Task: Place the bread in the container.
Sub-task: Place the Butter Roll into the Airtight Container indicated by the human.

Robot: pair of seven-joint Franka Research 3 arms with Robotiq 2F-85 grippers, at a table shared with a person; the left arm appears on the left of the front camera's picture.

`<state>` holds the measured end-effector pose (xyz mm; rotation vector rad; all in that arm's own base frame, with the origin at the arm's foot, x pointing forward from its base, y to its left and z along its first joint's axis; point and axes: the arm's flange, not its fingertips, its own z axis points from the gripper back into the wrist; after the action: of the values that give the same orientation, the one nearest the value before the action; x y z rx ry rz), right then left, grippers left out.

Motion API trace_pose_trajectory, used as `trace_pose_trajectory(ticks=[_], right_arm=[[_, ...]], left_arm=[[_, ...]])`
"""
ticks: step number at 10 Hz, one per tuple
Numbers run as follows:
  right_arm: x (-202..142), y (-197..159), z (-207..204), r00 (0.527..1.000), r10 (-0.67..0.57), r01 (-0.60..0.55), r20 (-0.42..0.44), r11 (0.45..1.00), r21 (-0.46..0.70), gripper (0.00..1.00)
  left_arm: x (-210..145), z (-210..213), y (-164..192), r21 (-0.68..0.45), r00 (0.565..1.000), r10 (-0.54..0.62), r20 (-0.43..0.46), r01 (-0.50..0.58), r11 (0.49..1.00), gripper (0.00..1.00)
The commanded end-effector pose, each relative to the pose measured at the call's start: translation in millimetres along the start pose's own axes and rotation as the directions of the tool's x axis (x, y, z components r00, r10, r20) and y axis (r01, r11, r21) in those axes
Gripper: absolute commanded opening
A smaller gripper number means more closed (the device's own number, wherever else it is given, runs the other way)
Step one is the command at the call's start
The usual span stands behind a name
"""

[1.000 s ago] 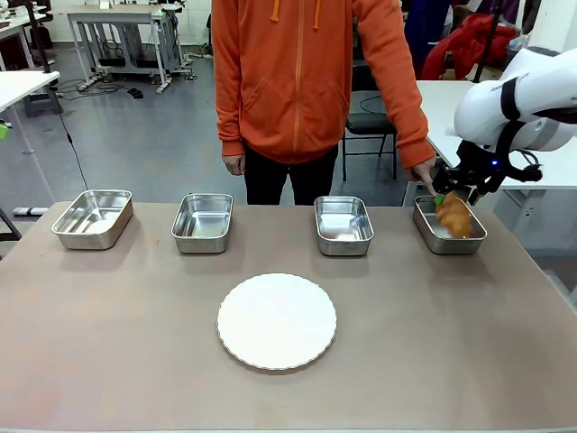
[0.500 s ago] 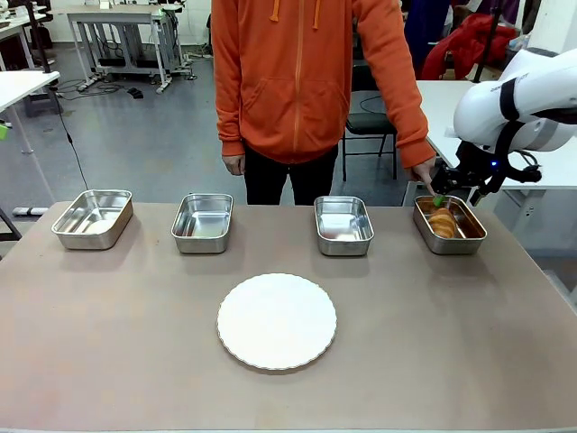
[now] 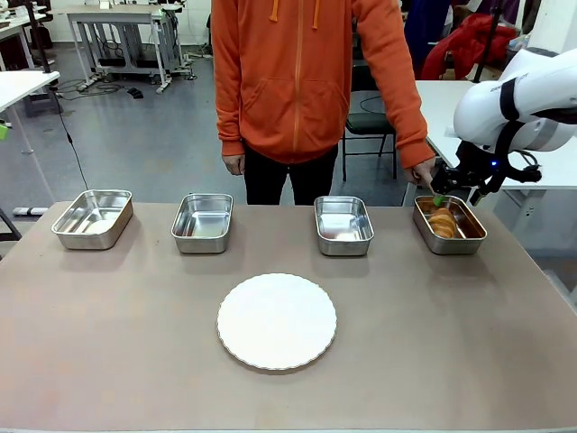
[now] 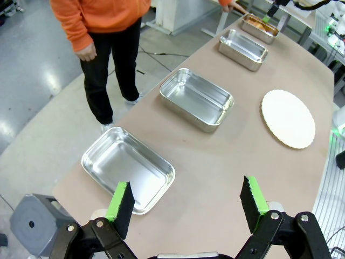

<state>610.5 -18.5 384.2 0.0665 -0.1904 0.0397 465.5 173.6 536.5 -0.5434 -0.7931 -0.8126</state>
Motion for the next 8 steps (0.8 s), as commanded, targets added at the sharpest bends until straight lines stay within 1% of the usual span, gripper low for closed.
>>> trace_pose_trajectory(ticks=[1, 3, 4, 5, 6, 7, 8], right_arm=[[0.8, -0.6, 2.4, 1.000, -0.001, 0.001, 0.013, 1.000, -0.001, 1.00], [0.0, 0.0, 0.0, 1.000, 0.000, 0.000, 0.000, 1.000, 0.000, 1.00], [-22.1, 12.4, 25.0, 0.990, -0.104, 0.106, 0.092, 0.994, -0.014, 1.00], [-45.5, 24.7, 43.7, 0.975, -0.137, 0.141, 0.175, 0.990, -0.011, 1.00], [-66.8, 39.3, 56.2, 0.960, -0.169, 0.176, 0.225, 0.984, -0.012, 1.00], [-87.6, 55.7, 63.1, 0.960, -0.157, 0.161, 0.233, 0.987, 0.002, 1.00], [-115.3, 75.1, 66.0, 0.961, -0.118, 0.124, 0.248, 0.992, -0.010, 1.00]], left_arm=[[1.6, 0.0, -0.9, -0.003, 1.000, -0.003, 0.009, 0.003, 1.000, 1.00], [1.6, 0.0, -0.9, -0.003, 1.000, -0.003, 0.009, 0.003, 1.000, 1.00], [1.6, 0.0, -0.9, -0.003, 1.000, -0.003, 0.009, 0.003, 1.000, 1.00], [1.6, 0.0, -0.9, -0.003, 1.000, -0.003, 0.009, 0.003, 1.000, 1.00], [1.6, 0.0, -0.9, -0.003, 1.000, -0.003, 0.009, 0.003, 1.000, 1.00], [1.6, 0.0, -0.9, -0.003, 1.000, -0.003, 0.009, 0.003, 1.000, 1.00], [1.6, 0.0, -0.9, -0.003, 1.000, -0.003, 0.009, 0.003, 1.000, 1.00]])
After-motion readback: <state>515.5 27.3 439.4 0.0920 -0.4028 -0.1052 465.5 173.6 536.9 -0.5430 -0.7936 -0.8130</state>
